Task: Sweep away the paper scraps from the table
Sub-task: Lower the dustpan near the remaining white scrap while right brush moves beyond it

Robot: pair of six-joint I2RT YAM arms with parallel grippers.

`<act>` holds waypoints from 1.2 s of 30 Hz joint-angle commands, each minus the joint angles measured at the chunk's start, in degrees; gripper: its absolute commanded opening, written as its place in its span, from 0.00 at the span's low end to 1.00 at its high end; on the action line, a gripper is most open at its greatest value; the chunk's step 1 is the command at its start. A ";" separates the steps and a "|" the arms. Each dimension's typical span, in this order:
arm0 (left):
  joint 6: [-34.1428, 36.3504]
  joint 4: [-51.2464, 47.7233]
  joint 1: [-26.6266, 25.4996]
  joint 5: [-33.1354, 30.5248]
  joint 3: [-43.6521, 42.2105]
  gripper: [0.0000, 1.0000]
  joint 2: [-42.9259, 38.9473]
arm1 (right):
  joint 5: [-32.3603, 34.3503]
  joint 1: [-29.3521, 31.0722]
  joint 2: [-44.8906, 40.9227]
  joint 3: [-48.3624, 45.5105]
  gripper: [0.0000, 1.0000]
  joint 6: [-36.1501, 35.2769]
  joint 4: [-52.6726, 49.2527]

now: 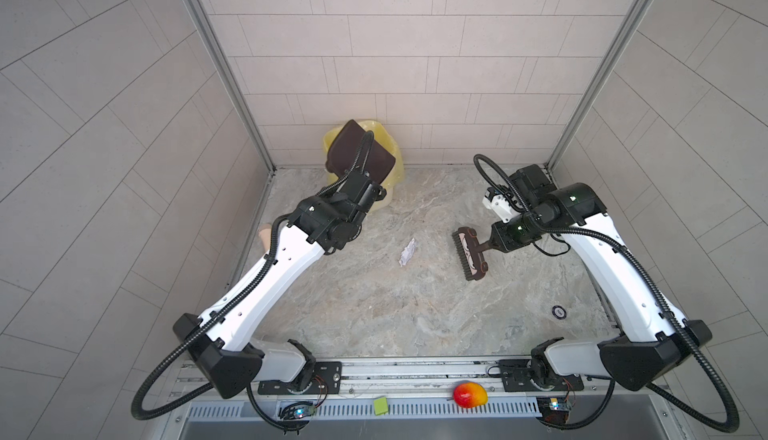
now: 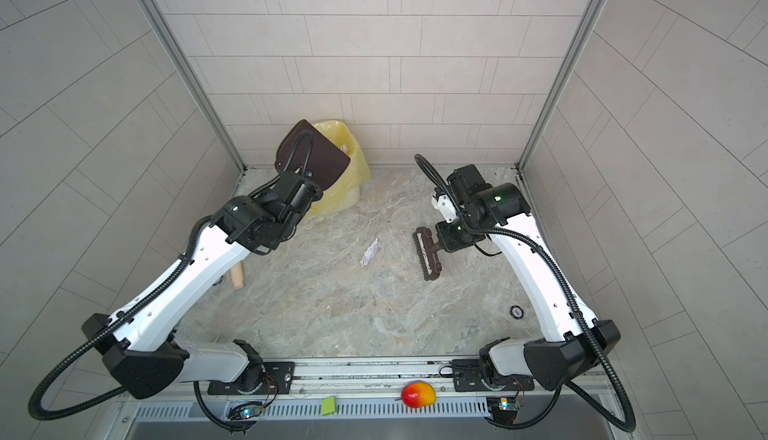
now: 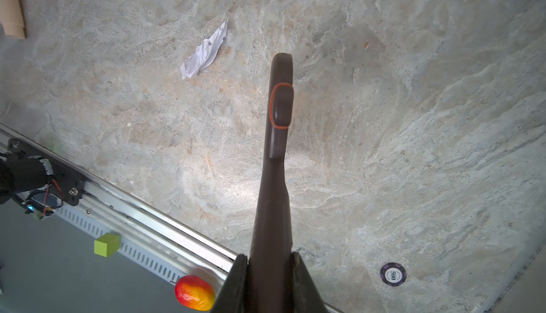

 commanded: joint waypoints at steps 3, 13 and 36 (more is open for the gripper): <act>-18.14 -6.81 -3.88 9.72 -7.53 0.00 -6.35 | 4.83 1.41 2.59 3.24 0.00 -2.66 1.89; -30.86 -13.03 -11.41 17.20 -15.31 0.00 -9.83 | 11.44 7.02 11.90 10.08 0.00 -5.63 3.82; -52.90 -2.70 -32.31 30.49 -31.85 0.00 -3.58 | 24.18 16.63 32.30 30.72 0.00 -11.81 -3.11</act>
